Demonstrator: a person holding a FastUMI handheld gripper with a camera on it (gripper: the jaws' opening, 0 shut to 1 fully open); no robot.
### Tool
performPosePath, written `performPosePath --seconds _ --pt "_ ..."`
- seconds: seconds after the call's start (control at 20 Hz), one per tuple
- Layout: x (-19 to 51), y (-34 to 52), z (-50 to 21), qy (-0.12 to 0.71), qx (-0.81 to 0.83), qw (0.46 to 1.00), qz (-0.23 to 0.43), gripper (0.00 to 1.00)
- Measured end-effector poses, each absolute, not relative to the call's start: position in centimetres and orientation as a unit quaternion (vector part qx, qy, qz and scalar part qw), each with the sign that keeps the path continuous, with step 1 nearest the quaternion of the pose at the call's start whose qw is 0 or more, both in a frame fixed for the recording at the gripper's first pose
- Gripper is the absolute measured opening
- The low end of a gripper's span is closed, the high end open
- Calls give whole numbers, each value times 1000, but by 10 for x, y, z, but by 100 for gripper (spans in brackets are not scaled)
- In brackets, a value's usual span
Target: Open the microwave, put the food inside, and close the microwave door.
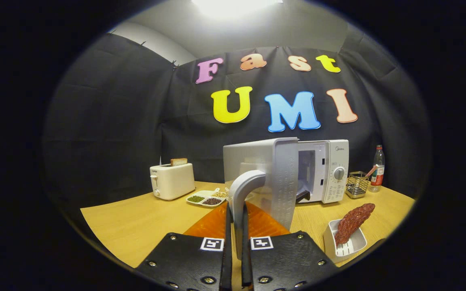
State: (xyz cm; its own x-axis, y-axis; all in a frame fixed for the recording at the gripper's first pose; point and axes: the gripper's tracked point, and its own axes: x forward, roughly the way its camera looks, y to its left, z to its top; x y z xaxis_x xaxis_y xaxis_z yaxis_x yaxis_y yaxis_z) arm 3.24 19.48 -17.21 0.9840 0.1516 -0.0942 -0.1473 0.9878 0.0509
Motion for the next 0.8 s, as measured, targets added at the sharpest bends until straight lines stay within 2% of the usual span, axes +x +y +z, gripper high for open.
performPosePath --seconds 0.35,0.65,0.8 --pt "27 256 -175 33 6 999 7 9" --pt "24 267 -175 45 8 999 -2 9" --pt "12 269 -175 63 30 997 35 9"
